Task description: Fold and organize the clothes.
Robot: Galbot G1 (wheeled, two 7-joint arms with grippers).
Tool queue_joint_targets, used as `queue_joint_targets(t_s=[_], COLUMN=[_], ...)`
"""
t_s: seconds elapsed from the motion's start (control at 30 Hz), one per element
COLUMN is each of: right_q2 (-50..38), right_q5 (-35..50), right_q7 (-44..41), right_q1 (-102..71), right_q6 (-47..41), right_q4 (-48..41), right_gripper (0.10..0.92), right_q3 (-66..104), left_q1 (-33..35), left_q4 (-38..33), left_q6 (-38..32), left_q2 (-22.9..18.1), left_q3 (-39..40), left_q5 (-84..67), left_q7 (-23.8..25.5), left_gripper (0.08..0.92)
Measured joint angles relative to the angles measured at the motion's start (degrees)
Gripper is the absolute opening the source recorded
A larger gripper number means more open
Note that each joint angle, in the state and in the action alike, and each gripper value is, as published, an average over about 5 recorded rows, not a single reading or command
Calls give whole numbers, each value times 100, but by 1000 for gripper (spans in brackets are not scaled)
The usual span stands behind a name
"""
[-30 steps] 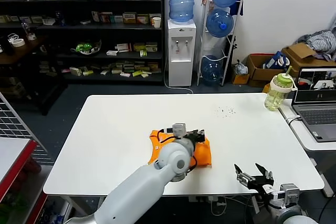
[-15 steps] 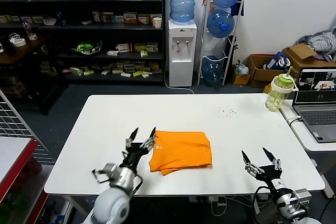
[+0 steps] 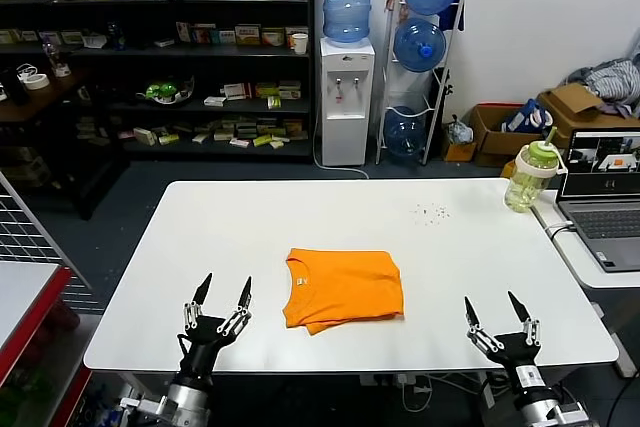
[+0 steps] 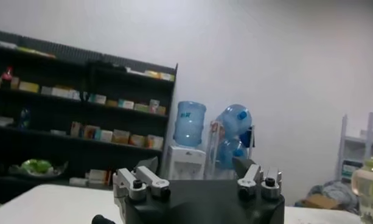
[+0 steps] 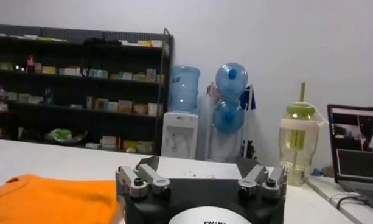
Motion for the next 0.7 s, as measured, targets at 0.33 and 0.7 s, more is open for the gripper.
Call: queue_joint_targets(t_s=[0.33, 0.7], right_q2=[590, 902], right_q5=[-444, -656], right_q7=[-187, -227], right_q1=[-30, -54], right_q6=[494, 671], right_q4=[-13, -37], right_gripper=[823, 823], right_q3=[171, 205], left_q1=[346, 459], left_q4=[-65, -68], left_q6=[-403, -548], left_q2=[-314, -428], left_q3=[-273, -360], left_q5=[240, 338], left_q7=[373, 497], left_gripper=[823, 823])
